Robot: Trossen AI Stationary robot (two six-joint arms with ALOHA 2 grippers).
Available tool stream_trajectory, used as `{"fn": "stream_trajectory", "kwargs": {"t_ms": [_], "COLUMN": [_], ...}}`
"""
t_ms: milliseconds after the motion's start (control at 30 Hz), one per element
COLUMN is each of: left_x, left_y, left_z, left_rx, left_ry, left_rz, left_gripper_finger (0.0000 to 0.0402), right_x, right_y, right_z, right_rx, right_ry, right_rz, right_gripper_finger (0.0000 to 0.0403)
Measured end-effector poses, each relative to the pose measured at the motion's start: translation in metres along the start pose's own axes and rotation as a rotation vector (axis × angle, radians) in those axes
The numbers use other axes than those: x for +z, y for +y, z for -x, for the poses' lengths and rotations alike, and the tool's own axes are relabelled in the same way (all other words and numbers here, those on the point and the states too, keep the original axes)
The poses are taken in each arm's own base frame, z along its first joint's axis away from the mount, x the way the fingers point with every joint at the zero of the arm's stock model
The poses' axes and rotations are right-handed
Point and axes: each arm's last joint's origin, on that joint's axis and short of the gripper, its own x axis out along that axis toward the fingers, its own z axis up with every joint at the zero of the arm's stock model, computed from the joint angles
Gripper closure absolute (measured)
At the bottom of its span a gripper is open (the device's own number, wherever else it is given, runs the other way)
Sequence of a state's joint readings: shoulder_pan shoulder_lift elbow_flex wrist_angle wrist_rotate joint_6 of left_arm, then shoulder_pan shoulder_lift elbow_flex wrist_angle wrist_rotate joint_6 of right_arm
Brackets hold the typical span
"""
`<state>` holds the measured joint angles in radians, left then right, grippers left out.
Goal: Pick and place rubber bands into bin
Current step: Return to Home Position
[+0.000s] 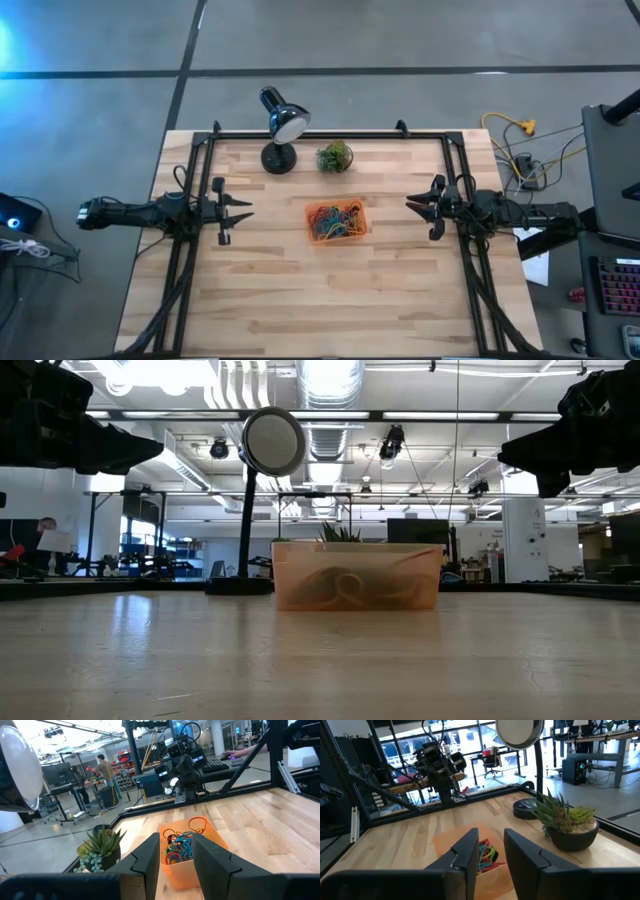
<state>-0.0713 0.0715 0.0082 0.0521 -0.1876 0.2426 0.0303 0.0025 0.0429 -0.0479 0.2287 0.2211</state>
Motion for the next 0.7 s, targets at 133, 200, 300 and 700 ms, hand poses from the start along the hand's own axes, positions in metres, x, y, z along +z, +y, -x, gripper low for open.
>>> {"fn": "stream_trajectory", "kwargs": {"t_ms": [133, 200, 300, 700], "left_x": [0.0, 0.0, 0.0, 0.0], "left_y": [0.0, 0.0, 0.0, 0.0], "left_z": [0.0, 0.0, 0.0, 0.0], "left_rx": [0.0, 0.0, 0.0, 0.0], "left_ry": [0.0, 0.0, 0.0, 0.0], "left_rz": [0.0, 0.0, 0.0, 0.0], "left_gripper_finger": [0.0304, 0.0304, 0.0304, 0.0304], "right_x": [0.0001, 0.0001, 0.0, 0.0], "right_y": [0.0, 0.0, 0.0, 0.0], "right_z": [0.0, 0.0, 0.0, 0.0], "right_rx": [0.0, 0.0, 0.0, 0.0], "right_ry": [0.0, 0.0, 0.0, 0.0], "right_rz": [0.0, 0.0, 0.0, 0.0], "right_gripper_finger": [0.0319, 0.0321, 0.0321, 0.0314]}}
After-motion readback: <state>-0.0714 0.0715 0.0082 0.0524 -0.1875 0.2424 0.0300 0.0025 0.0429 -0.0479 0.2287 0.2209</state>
